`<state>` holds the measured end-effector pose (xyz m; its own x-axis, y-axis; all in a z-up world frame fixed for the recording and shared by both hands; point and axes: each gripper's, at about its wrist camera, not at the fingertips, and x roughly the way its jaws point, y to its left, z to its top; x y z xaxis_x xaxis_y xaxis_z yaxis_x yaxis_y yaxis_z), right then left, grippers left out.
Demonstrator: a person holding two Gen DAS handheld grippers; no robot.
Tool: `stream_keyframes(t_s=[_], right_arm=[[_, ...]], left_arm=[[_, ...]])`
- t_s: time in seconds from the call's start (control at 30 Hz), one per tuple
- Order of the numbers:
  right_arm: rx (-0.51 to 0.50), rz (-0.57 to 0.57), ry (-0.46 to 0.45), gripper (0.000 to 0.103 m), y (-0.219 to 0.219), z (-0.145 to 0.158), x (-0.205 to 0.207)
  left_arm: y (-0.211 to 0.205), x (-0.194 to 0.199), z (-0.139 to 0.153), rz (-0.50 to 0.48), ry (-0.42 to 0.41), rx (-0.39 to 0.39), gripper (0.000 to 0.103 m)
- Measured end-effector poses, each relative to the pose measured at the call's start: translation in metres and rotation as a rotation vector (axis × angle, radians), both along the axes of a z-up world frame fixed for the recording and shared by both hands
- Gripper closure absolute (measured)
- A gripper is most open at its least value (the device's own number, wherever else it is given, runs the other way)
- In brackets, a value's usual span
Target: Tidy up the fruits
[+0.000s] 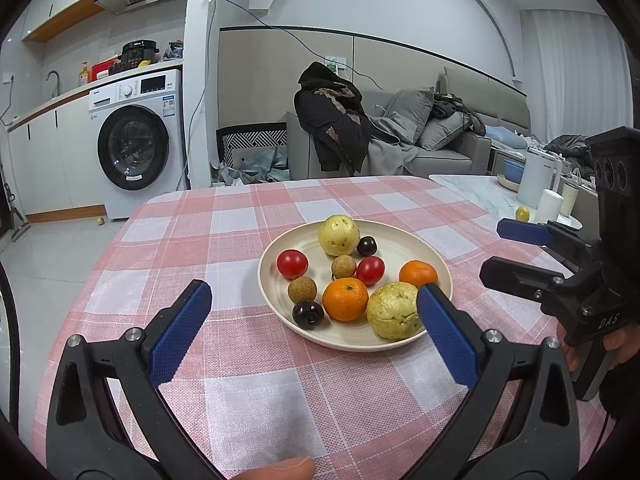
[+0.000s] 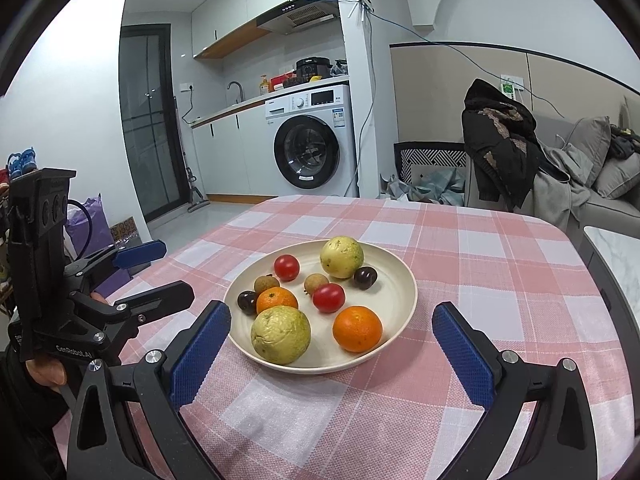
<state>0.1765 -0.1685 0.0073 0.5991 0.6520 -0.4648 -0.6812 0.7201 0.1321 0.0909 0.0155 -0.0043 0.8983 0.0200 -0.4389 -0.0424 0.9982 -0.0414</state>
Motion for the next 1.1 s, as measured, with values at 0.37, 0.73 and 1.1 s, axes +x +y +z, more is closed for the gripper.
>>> stream_keyframes(t_s=[0.37,0.73,1.1], right_arm=[[-0.002,0.002,-0.001,0.000,0.0000,-0.0001,0.0005],[-0.003,0.003,0.000,0.000,0.0000,-0.0002,0.0002],[-0.003,0.003,0.001,0.000,0.0002,-0.0003,0.0005]], left_arm=[[-0.0024,0.0021,0.0007,-0.003,0.000,0.001,0.001],[-0.0020,0.0017,0.0005,-0.003,-0.002,0.000,0.001],[-0.0018,0.0019,0.0007,-0.005,-0.003,0.001,0.001]])
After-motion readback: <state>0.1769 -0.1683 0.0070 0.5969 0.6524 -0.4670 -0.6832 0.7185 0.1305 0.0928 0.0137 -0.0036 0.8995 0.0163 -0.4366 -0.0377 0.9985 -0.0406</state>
